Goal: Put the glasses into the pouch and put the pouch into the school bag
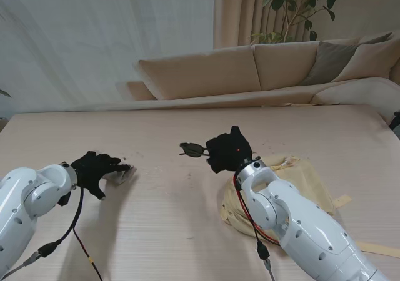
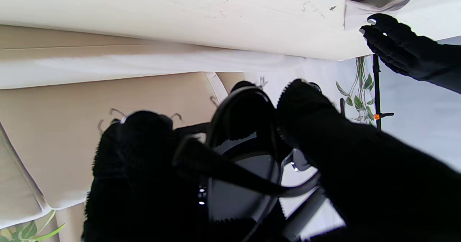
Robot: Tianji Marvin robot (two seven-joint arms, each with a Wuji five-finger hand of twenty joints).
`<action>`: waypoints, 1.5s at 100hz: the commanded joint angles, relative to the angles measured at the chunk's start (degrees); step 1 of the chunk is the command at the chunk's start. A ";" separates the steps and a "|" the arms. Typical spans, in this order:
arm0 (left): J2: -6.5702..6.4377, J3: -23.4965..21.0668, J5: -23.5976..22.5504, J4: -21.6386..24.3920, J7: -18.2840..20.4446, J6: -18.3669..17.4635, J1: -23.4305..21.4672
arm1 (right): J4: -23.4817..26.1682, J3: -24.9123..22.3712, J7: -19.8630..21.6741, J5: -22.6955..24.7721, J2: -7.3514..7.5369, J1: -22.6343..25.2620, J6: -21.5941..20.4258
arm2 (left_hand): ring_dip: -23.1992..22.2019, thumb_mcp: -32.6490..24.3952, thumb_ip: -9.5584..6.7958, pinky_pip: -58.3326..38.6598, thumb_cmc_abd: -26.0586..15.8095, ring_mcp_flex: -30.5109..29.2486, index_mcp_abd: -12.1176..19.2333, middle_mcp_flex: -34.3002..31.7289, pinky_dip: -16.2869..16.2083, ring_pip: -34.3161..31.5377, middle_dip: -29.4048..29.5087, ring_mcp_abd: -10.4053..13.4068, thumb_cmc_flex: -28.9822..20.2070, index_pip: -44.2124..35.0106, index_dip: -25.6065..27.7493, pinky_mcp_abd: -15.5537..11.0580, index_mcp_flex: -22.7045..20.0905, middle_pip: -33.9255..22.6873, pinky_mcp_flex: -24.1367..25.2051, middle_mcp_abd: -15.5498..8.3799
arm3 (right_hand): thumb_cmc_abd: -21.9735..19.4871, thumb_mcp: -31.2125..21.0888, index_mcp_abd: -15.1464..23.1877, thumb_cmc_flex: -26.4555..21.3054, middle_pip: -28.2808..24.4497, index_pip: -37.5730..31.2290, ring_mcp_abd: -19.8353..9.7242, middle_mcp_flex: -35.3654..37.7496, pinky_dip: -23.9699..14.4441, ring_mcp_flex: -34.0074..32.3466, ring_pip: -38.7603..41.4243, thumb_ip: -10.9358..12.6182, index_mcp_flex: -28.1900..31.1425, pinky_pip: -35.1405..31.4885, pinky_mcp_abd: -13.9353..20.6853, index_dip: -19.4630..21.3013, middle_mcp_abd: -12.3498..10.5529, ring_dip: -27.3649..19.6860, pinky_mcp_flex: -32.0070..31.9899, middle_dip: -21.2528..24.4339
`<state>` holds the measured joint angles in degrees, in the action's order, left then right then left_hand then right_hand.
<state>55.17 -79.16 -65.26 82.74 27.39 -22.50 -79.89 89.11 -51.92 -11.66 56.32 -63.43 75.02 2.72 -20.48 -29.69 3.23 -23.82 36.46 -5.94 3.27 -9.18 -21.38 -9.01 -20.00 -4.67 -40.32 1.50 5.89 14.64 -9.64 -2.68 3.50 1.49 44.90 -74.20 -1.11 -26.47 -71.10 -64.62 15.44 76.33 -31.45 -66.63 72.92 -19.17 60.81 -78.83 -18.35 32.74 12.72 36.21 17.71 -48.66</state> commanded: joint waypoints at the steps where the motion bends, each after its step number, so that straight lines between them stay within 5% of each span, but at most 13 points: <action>1: -0.05 0.16 -0.05 -0.39 0.70 -0.61 0.74 | -0.50 0.16 0.75 0.28 0.22 0.27 -0.01 | -0.30 -1.60 0.22 1.53 3.46 2.21 -0.67 2.56 -0.58 1.38 -0.36 0.26 1.74 -0.19 0.05 -0.18 1.86 0.87 0.69 -0.54 | -0.58 -0.83 0.78 -0.78 -2.72 -1.19 -3.87 1.01 -0.08 -2.75 2.30 0.24 -0.36 -1.69 0.49 0.82 1.98 1.15 -0.85 -1.53; 69: -0.70 4.59 1.51 -6.10 2.46 -2.41 7.09 | -2.02 0.21 -0.79 -0.33 0.03 0.21 -0.95 | -0.53 -0.65 1.76 2.29 4.03 2.65 -4.80 2.68 -0.76 1.86 1.40 -1.05 6.83 0.53 1.46 0.78 2.06 1.80 1.05 0.32 | -0.61 -0.56 0.65 -0.73 -2.85 -1.10 -3.99 0.96 0.00 -2.76 2.47 0.28 -0.20 -1.79 0.45 0.67 1.99 1.26 -0.91 -1.73; 150: -0.76 18.27 7.93 -18.51 0.40 -0.35 18.86 | -4.85 -0.64 -2.89 -1.05 -0.15 0.04 -1.93 | -0.69 -1.18 2.00 2.33 4.30 2.62 -9.66 2.73 -1.64 2.01 2.25 -1.65 7.71 -0.69 0.98 1.53 1.72 1.34 1.02 2.10 | -0.83 0.05 0.64 -1.04 -2.82 -0.63 -3.80 1.06 0.02 -2.61 2.70 0.55 0.38 -1.82 0.31 0.67 2.13 1.37 -1.16 -1.82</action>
<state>54.13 -61.12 -57.53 64.55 26.96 -23.21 -61.50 84.49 -52.51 -15.22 55.38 -63.46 75.04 0.94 -20.68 -29.53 3.22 -23.75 38.22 -5.25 -4.37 -8.51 -22.17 -8.40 -18.58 -5.60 -33.60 0.95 6.61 14.68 -9.64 -1.87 3.53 2.84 44.90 -74.19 -1.08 -26.47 -71.21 -64.62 15.32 76.33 -31.45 -66.63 73.03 -19.17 60.81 -78.83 -18.35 32.74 12.65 36.29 17.63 -49.25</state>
